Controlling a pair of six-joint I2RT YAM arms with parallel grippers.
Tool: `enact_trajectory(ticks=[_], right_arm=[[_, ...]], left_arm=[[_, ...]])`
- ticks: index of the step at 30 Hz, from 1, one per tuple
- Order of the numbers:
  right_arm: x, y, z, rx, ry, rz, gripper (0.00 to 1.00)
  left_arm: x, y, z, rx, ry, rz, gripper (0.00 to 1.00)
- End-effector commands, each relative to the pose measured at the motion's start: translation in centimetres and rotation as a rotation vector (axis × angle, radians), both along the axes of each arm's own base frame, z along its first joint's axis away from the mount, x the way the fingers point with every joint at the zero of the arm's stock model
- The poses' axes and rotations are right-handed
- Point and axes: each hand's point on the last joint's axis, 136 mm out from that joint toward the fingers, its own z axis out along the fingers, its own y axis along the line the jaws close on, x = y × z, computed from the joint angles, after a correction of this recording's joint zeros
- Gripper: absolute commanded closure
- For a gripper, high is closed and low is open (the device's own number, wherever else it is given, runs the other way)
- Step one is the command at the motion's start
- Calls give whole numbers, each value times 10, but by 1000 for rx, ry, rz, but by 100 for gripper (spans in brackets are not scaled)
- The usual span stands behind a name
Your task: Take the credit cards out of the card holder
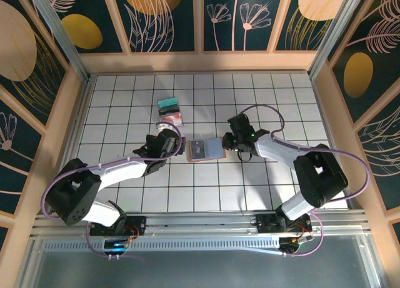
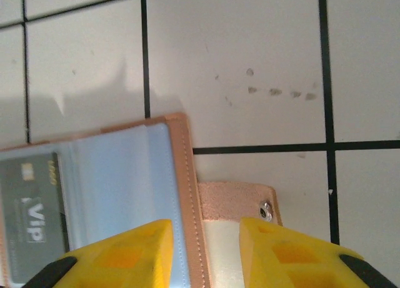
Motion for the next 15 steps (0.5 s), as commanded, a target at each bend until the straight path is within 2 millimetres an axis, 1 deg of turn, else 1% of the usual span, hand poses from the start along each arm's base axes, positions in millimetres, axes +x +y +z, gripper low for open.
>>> enact_trajectory(ticks=[1,3,6,7,11,15], right_arm=[[7,-7,21,21,-51,-65,67],[7,-6,28,35,-61,-69,70],[6,5,36,91,-61,-45,71],[4,13,38,121,-53,-25,71],[-4,36,36,174,-25,34,71],[-10,58,29,223,15,86,71]], left_arm=[[-1,-8,-5,-27,11,-13,1],[-3,-12,-9,-23,21,-26,1],[-8,-21,-19,-2,42,-57,1],[-10,-24,-23,7,50,-67,1],[-15,-33,-39,19,85,-86,1],[-13,-34,-46,24,97,-82,1]])
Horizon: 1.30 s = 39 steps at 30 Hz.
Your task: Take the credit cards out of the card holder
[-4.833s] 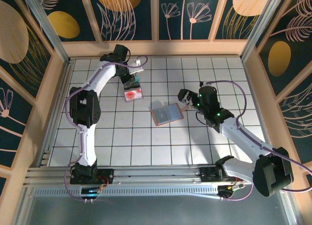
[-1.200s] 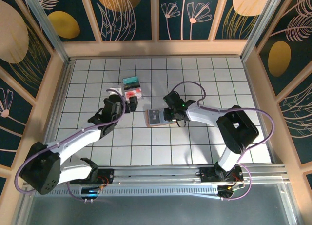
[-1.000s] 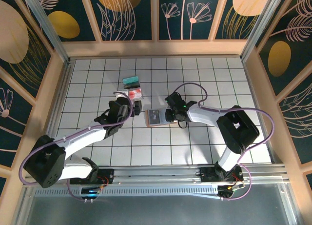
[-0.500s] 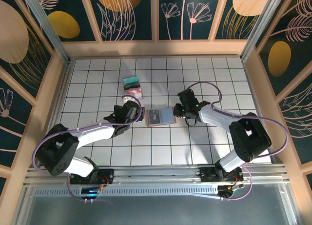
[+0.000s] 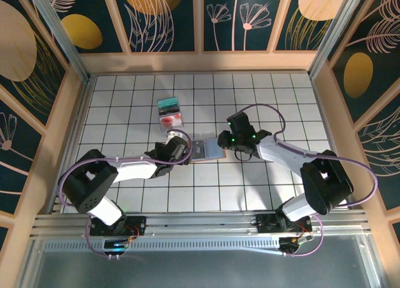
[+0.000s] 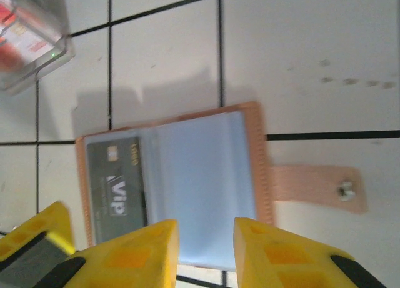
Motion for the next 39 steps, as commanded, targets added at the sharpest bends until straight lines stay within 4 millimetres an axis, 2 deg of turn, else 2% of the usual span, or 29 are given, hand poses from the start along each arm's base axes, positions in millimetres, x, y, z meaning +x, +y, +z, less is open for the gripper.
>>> enact_trajectory(ticks=[1,6,11,20,29,39], right_arm=[[1,31,6,102,18,53,71],[-3,55,-3,190,66,110,70],[-1,65,-14,196,93,142,70],[3,70,-30,194,137,185,69],[5,67,-31,170,141,178,68],[4,71,-31,187,156,182,68]], left_arm=[[9,-9,5,-41,-25,15,1],[7,-11,-3,-37,-6,7,1],[4,-13,-6,-57,6,-1,1],[0,-20,-6,-99,25,-10,1],[11,3,13,-62,-36,153,1],[13,9,-6,35,11,166,1]])
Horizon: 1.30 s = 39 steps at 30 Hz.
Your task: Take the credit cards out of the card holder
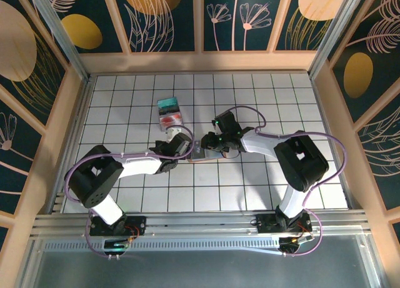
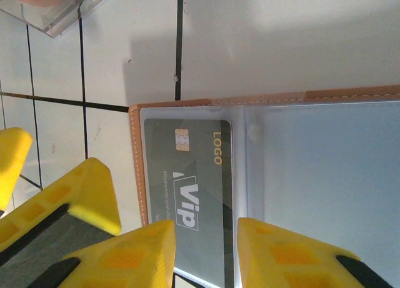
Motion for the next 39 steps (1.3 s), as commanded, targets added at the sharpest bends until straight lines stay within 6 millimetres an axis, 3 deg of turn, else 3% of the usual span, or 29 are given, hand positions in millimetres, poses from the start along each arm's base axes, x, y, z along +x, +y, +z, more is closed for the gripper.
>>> enact_trajectory(ticks=[1,8,14,20,21,24,30,39], right_arm=[[3,5,3,10,3,16,68],[1,5,0,11,10,24,68],[0,4,-2,3,11,38,68],[0,2,-4,-14,12,44,68],[1,2,-5,-14,12,45,68],[1,3,-7,-21,14,50,68],[2,4,-12,-38,17,52,68],[2,2,-20,-58,28,49,68]], left_arm=[[-4,8,-15,64,46,16,1],[-14,2,-34,67,110,-43,1],[-16,-11,-36,26,123,-78,1],[-13,-9,-27,17,102,-55,1],[-11,-11,-14,-8,78,-55,1],[-9,-12,-5,-28,64,-47,1],[-5,-11,2,-26,52,-16,1],[-4,-11,-22,41,95,-25,1]])
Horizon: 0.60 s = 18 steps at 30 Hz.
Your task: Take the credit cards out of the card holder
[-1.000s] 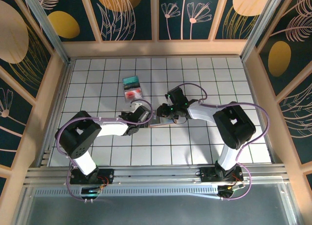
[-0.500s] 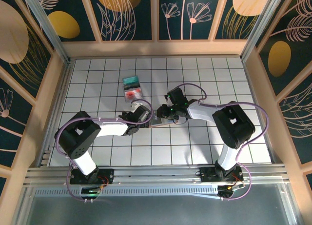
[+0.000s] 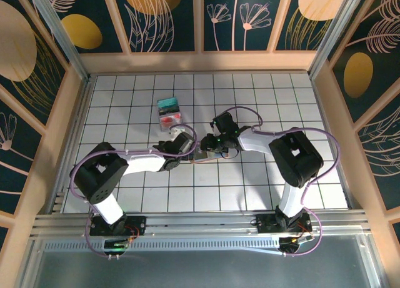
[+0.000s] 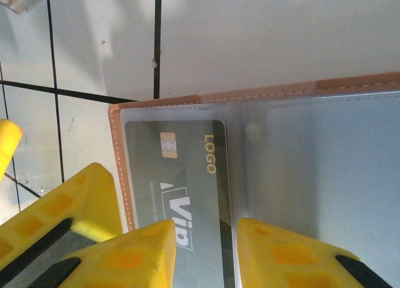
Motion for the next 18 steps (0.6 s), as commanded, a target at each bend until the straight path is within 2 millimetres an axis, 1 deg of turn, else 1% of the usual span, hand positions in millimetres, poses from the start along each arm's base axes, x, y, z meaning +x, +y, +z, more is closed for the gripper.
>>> enact_trajectory(ticks=[1,8,14,18], right_arm=[[4,0,-4,-19,0,5,68],[3,4,-7,-2,8,13,68],[3,10,3,42,-3,23,71],[5,10,12,62,-17,23,73]], left_arm=[[-2,3,-12,46,29,5,1],[-6,7,-23,76,55,-1,1],[-11,11,-26,97,68,-8,1],[-13,13,-26,103,73,-14,1]])
